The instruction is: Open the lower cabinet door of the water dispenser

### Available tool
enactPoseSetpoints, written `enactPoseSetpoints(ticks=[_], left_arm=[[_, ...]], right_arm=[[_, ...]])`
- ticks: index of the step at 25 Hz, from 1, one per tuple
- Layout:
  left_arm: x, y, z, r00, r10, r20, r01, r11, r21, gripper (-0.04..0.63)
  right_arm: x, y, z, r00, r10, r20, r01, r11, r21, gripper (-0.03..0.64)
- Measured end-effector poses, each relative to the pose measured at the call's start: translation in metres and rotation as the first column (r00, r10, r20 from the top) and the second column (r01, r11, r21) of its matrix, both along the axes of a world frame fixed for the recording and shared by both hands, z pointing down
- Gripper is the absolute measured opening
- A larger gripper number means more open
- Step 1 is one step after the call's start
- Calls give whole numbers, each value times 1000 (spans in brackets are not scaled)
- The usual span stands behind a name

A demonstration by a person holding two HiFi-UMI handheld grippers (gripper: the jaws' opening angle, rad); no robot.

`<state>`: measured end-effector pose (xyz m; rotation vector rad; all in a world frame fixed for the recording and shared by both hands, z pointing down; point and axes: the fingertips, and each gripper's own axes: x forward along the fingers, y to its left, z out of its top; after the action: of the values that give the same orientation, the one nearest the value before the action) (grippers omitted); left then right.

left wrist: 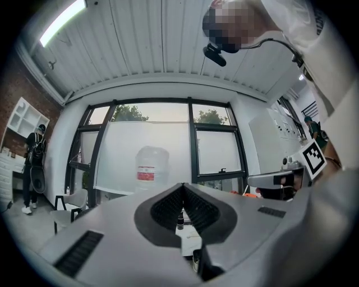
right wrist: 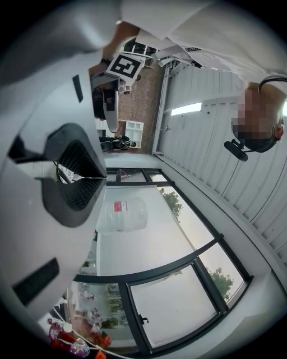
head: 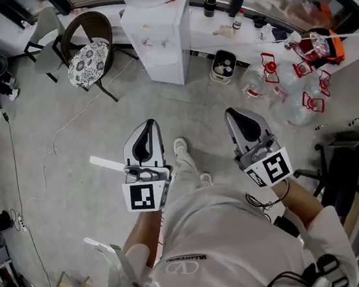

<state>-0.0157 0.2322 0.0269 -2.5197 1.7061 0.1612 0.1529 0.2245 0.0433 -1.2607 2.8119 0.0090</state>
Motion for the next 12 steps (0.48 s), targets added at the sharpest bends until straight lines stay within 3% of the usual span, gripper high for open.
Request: enactPoseSetpoints(ticks=[7,12], left_arm=[[-17,-68,8,999,40,10,-40,999,-31,2],[-36,-114,-1,998,69,15,-69,998,-7,2]], right_arm=[[-20,-62,7,999,28,-15,-28,1000,-11,17],[-44,-105,1,999,41,-10,-41,999,1,16]])
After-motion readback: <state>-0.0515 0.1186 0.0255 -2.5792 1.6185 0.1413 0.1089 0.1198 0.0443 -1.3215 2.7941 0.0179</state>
